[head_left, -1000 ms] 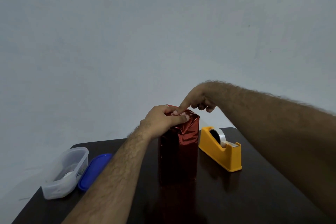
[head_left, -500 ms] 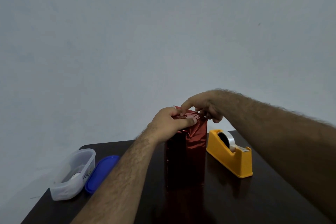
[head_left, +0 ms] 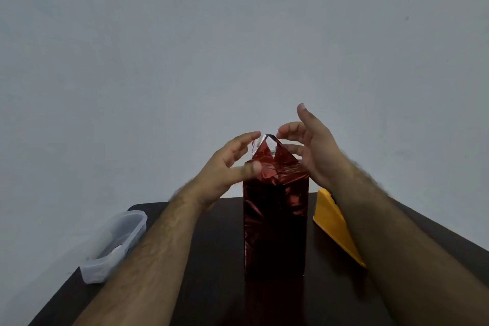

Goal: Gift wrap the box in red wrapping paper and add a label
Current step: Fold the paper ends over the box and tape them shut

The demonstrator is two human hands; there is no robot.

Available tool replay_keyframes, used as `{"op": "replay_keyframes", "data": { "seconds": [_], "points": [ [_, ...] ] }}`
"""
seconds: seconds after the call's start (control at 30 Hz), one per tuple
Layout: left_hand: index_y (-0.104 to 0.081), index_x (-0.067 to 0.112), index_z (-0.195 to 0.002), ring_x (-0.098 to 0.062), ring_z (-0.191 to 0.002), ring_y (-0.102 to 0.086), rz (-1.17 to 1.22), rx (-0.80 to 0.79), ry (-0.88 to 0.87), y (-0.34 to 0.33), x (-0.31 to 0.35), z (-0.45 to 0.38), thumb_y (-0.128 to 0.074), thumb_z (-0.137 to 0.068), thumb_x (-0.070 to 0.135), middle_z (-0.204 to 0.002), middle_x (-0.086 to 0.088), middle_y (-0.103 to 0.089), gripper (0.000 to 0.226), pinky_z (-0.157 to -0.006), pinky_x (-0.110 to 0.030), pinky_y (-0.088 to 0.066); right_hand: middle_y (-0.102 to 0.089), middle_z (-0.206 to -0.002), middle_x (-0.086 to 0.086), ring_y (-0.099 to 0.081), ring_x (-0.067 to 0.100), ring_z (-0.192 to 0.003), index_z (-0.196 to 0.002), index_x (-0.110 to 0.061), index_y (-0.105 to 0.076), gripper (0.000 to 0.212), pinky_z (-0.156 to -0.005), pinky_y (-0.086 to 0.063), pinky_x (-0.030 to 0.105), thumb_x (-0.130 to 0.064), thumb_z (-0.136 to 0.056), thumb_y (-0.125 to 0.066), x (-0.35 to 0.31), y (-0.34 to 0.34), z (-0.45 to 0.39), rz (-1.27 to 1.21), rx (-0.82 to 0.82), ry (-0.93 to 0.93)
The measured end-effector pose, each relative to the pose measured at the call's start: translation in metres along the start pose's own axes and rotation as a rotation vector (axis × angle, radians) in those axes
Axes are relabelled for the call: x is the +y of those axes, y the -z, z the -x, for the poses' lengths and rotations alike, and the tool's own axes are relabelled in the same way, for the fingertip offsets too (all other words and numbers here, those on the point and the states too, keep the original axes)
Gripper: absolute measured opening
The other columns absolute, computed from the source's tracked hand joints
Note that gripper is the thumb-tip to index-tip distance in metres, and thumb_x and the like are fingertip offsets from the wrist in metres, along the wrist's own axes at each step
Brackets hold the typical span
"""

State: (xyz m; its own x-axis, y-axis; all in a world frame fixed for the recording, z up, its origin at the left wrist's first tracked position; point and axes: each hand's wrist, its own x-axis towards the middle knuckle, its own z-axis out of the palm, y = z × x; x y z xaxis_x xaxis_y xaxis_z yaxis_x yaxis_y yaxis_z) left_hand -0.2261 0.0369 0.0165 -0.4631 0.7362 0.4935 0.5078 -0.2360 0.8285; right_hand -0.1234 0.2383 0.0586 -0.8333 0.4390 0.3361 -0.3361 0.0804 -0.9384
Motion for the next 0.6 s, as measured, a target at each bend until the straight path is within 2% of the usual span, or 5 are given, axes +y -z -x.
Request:
{"op": "replay_keyframes", "data": {
  "seconds": [0.13,0.27,0.33,0.43,0.6],
  "points": [
    [-0.071,0.034,-0.131,-0.002,-0.156,-0.032,-0.245,-0.018,-0.134,0.006,-0.003,0.000,-0.103,-0.057,0.032,-0.165,0.026,-0.041,0.081,-0.130,-0.053,-0.020,-0.075,-0.111,-0.001,-0.068,0.027,-0.112,-0.092,-0.018,-0.075,0.072,-0.087,-0.053,0.049,-0.085,-0.083,-0.048,0.012,-0.003,0.002,0.008,-0.009,0.123],
    [-0.084,0.024,-0.094,0.000,-0.155,-0.034,-0.308,0.105,-0.222,0.000,0.000,-0.006,-0.097,-0.074,0.016,-0.155,0.022,-0.055,0.025,-0.129,-0.045,-0.019,-0.077,-0.107,-0.006,-0.065,0.028,-0.118,-0.096,-0.017,-0.074,0.080,-0.101,-0.050,0.057,-0.089,-0.084,-0.041,0.012,0.001,-0.002,0.110,-0.127,0.190],
    [-0.083,0.018,-0.087,0.002,-0.152,-0.037,-0.284,0.140,-0.222,-0.003,0.003,-0.008,-0.090,-0.084,0.012,-0.149,0.020,-0.062,0.009,-0.126,-0.037,-0.023,-0.076,-0.119,0.005,-0.065,0.031,-0.123,-0.106,-0.011,-0.073,0.086,-0.102,-0.052,0.057,-0.091,-0.078,-0.054,0.014,0.009,-0.002,0.124,-0.277,0.255],
    [-0.084,0.009,-0.085,0.001,-0.142,-0.052,-0.201,0.141,-0.176,-0.008,0.009,-0.009,-0.083,-0.091,0.009,-0.144,0.017,-0.066,0.006,-0.121,-0.036,-0.038,-0.070,-0.130,0.018,-0.063,0.034,-0.129,-0.113,0.004,-0.071,0.068,-0.108,-0.052,0.050,-0.052,-0.078,-0.084,0.016,0.016,0.002,0.130,-0.474,0.390],
    [-0.085,0.008,-0.088,-0.004,-0.130,-0.064,-0.059,0.223,-0.094,-0.021,0.015,-0.011,-0.075,-0.095,0.004,-0.139,0.014,-0.069,0.012,-0.107,-0.032,-0.051,-0.070,-0.129,0.007,-0.070,0.021,-0.118,-0.089,-0.006,-0.081,0.017,-0.097,-0.058,0.040,-0.016,-0.078,-0.090,0.018,0.012,0.001,0.133,-0.320,0.360]
  ]
}}
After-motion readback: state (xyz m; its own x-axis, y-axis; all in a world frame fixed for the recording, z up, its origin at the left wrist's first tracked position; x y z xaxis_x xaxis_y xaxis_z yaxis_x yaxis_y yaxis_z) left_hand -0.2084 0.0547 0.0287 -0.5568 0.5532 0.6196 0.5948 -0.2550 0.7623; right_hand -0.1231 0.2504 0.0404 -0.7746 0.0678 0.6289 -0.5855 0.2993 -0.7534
